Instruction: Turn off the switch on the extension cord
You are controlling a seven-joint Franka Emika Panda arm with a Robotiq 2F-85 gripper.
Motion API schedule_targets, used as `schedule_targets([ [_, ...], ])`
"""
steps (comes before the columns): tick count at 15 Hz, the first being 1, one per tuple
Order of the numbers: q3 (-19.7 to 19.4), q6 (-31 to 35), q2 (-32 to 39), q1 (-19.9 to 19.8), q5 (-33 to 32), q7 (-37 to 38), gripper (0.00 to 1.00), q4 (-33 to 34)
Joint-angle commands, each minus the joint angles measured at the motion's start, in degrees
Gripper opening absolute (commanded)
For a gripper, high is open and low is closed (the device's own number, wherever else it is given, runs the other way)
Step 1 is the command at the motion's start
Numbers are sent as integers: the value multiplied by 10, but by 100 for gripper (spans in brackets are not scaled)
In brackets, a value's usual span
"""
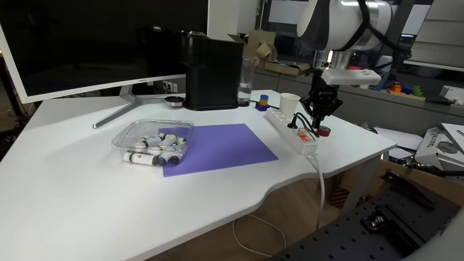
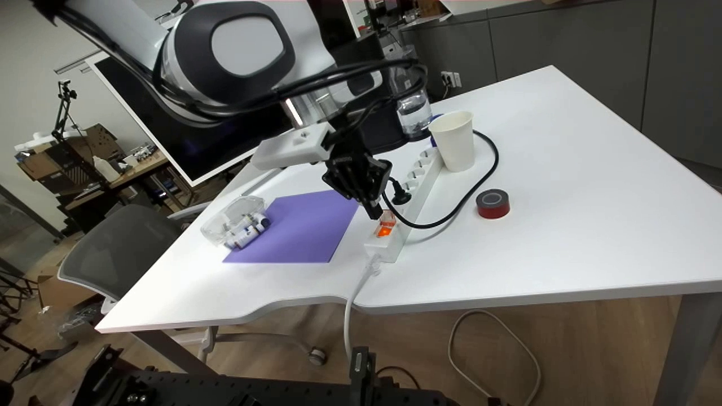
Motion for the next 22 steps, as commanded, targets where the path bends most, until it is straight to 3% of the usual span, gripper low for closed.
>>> schedule_targets([
  [1,13,4,39,-7,13,-17,0,41],
  [22,25,17,110,6,-19,-29,0,73],
])
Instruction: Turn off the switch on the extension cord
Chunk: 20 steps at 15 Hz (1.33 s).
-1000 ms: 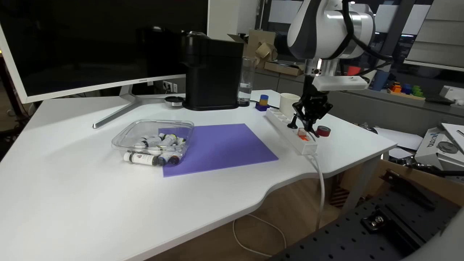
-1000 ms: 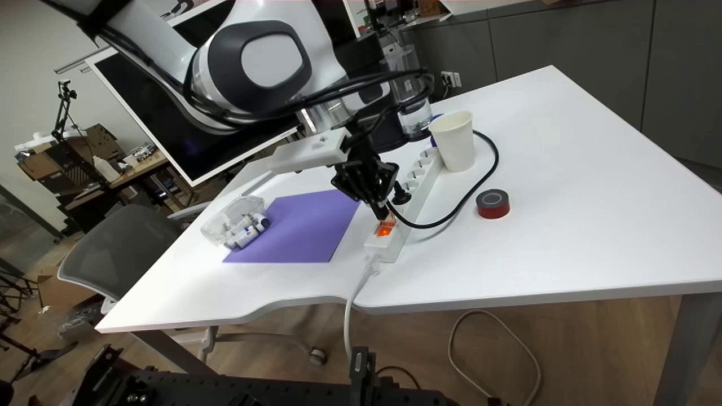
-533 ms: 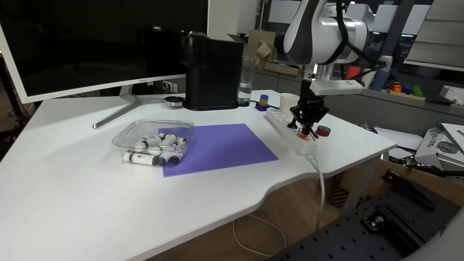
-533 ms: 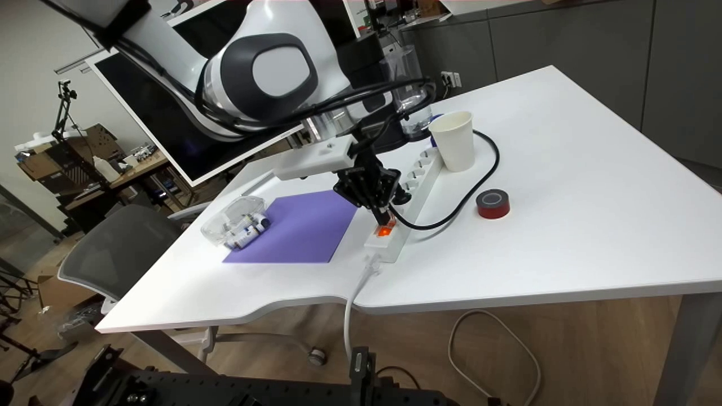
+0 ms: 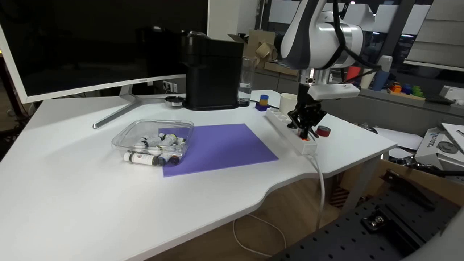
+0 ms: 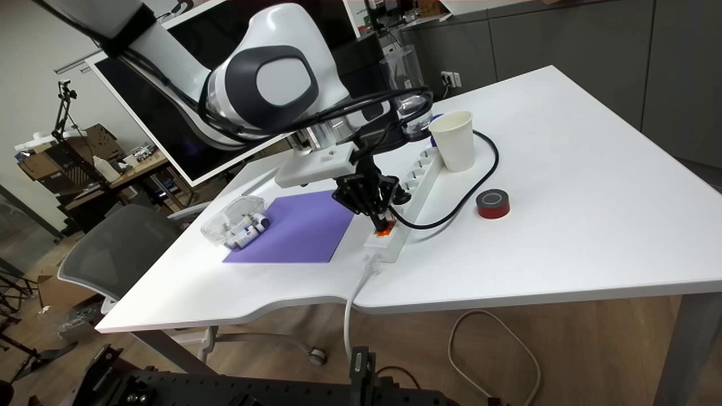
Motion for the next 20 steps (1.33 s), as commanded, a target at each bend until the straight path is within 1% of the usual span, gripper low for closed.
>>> schedule_targets([
  [1,1,7,16,0,-8,3,0,12],
  [4,-3,12,24,10,-13,15,0,12],
  [8,-34,42,43,51,-33,82,0,8],
  [11,-51,44,37,73,-43,116,0,2],
  [13,-59,35,14,82,-47,124,0,-10],
  [17,-60,6,-57,87,-56,103,0,-51],
  [19,-76,9,-98,105,-85,112,0,-77],
  [20,-94,14,-122,123,-115,132,26,-91],
])
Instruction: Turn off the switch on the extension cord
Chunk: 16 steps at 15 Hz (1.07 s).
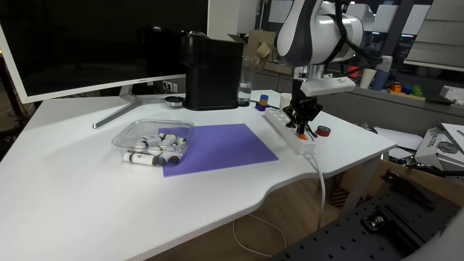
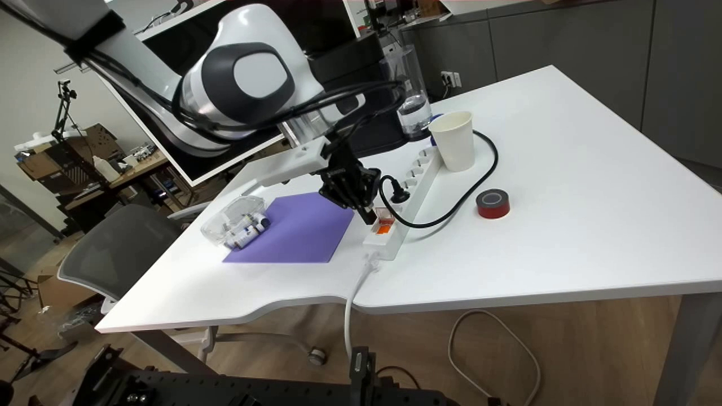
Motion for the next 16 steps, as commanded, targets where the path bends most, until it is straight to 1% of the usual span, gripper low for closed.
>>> schedule_targets([
  [1,-47,-4,-110,45,-87,53,27,-68],
  [2,-63,-4,-134,59,-130,76,32,-79],
  [4,-70,-20,-184,63,-210,121,46,-95],
  [5,-59,-31,-209,53,-238,132,54,-103],
  [7,-27,-56,-255,28,-275,152,66,-118],
  [9,7,-77,-294,5,-274,148,80,-134],
  [11,37,-93,-323,-14,-251,138,94,-146],
  [12,49,-106,-334,-22,-237,140,98,-149],
  [14,71,-151,-346,-34,-199,145,100,-149],
  [16,87,-181,-349,-46,-181,148,100,-146],
])
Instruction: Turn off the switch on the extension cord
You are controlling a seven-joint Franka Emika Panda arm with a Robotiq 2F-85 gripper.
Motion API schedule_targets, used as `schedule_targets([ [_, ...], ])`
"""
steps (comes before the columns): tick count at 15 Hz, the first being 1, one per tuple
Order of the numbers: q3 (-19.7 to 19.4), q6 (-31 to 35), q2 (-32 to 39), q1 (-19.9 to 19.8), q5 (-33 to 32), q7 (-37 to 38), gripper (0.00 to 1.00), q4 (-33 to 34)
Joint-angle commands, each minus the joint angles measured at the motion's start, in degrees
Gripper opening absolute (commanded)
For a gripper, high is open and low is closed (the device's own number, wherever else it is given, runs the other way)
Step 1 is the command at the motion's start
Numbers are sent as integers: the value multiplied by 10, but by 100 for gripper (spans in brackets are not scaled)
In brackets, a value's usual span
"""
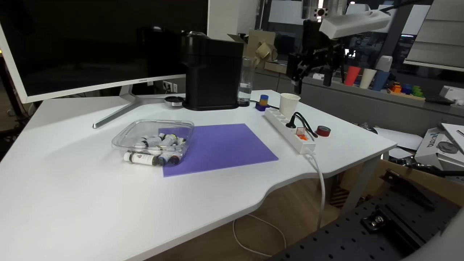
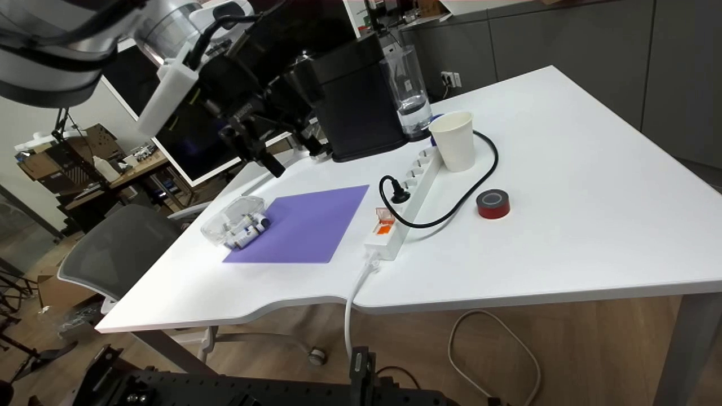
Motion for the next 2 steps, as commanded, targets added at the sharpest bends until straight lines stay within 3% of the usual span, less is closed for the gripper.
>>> schedule_targets([
  [1,32,-51,-17,-24,29,21,100,-2],
  [2,39,-63,-6,-29,29,28,100,3],
])
